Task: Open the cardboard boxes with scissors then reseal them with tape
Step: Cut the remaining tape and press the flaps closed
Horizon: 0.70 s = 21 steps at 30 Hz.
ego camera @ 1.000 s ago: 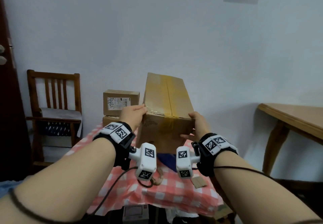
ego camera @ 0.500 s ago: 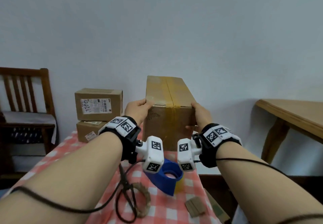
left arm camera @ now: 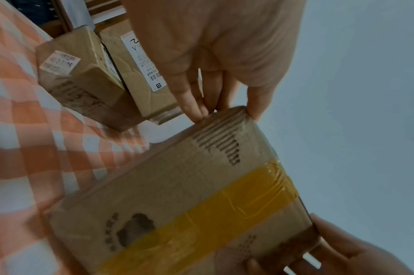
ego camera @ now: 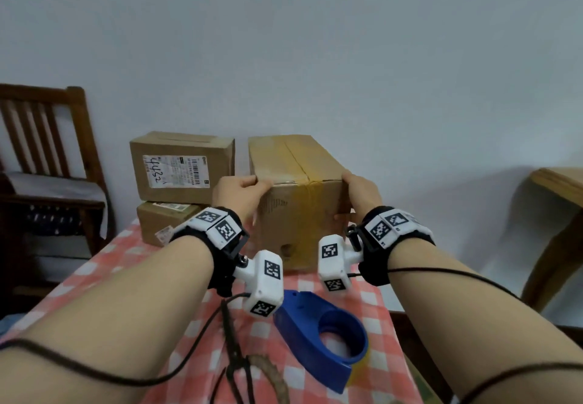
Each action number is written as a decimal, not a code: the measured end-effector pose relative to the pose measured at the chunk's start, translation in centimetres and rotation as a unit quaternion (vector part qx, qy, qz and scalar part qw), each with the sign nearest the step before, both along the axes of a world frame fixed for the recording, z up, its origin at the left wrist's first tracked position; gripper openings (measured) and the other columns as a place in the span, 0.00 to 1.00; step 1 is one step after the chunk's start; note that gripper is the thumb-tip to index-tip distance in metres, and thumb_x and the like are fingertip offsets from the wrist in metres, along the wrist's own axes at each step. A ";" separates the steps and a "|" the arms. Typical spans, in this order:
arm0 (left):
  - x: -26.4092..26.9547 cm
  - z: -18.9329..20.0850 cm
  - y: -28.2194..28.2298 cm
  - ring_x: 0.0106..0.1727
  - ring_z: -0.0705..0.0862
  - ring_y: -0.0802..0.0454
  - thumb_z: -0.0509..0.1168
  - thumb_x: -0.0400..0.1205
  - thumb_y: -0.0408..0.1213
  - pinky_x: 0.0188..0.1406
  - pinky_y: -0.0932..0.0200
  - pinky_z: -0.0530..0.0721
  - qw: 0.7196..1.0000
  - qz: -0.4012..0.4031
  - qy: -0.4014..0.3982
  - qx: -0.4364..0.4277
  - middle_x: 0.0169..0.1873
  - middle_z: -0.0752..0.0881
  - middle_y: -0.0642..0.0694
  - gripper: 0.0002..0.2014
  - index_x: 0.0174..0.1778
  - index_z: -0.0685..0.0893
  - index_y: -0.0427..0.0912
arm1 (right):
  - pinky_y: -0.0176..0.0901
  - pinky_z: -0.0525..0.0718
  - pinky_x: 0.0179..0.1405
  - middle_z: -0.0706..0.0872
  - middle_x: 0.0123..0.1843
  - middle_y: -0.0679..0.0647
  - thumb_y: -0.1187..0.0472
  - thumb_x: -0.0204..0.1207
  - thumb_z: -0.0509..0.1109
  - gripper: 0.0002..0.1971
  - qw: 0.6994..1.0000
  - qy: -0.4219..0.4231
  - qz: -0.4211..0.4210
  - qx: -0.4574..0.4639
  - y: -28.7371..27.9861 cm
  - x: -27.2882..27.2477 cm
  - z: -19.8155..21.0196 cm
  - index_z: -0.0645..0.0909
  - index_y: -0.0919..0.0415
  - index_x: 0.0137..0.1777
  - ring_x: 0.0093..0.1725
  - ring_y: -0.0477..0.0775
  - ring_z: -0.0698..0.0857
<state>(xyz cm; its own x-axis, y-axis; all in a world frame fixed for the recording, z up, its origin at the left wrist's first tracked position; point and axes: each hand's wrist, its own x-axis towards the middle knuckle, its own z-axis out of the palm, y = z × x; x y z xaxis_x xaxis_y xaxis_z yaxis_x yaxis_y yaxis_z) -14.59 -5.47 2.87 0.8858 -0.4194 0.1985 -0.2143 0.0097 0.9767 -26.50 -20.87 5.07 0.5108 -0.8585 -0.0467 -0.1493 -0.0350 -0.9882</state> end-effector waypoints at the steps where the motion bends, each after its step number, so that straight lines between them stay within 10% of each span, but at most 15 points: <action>1: 0.3 -0.3 -0.2 0.46 0.89 0.50 0.78 0.65 0.55 0.54 0.49 0.88 1.000 -0.001 0.006 -0.004 0.39 0.92 0.48 0.14 0.33 0.91 0.47 | 0.55 0.84 0.47 0.83 0.46 0.57 0.56 0.83 0.59 0.13 1.000 0.001 -0.001 -0.019 -0.6 0.4 -0.3 0.80 0.63 0.56 0.40 0.56 0.81; 4: 0.1 -0.7 -1.1 0.39 0.91 0.46 0.76 0.73 0.47 0.46 0.53 0.89 0.998 -0.041 0.044 -0.008 0.33 0.91 0.41 0.13 0.33 0.89 0.40 | 0.62 0.80 0.64 0.70 0.77 0.60 0.49 0.79 0.63 0.32 0.999 0.016 -0.033 -0.019 -1.6 1.0 -1.1 0.62 0.59 0.80 0.69 0.66 0.76; 10: 1.3 -1.5 -2.9 0.31 0.83 0.47 0.60 0.81 0.24 0.39 0.53 0.86 0.993 -0.055 0.081 0.068 0.39 0.86 0.37 0.15 0.60 0.83 0.38 | 0.69 0.74 0.69 0.60 0.81 0.52 0.28 0.47 0.80 0.64 0.991 0.088 0.085 -0.056 -1.8 1.0 -2.5 0.51 0.40 0.82 0.75 0.63 0.68; 12: 1.8 -2.0 -3.3 0.42 0.84 0.43 0.54 0.79 0.18 0.44 0.51 0.84 0.985 -0.106 0.079 0.108 0.58 0.84 0.29 0.25 0.73 0.75 0.37 | 0.69 0.69 0.74 0.45 0.85 0.55 0.25 0.38 0.80 0.70 0.962 0.205 0.124 -0.133 -1.6 1.7 -2.7 0.45 0.31 0.81 0.81 0.68 0.59; 14: 1.6 -2.2 -3.5 0.71 0.77 0.42 0.50 0.78 0.15 0.69 0.48 0.77 0.972 -0.155 0.039 0.171 0.74 0.75 0.37 0.32 0.78 0.69 0.37 | 0.62 0.69 0.76 0.37 0.84 0.61 0.30 0.45 0.82 0.67 0.933 0.279 0.135 -0.185 -1.4 2.2 -2.9 0.43 0.32 0.81 0.81 0.70 0.58; 21: 1.1 -2.9 -4.1 0.78 0.70 0.47 0.47 0.77 0.12 0.76 0.59 0.65 0.955 -0.183 -0.029 0.232 0.74 0.75 0.40 0.32 0.76 0.72 0.35 | 0.45 0.76 0.68 0.75 0.72 0.61 0.50 0.61 0.80 0.44 0.915 0.277 0.073 -0.283 -2.8 2.0 -2.3 0.66 0.51 0.78 0.69 0.60 0.75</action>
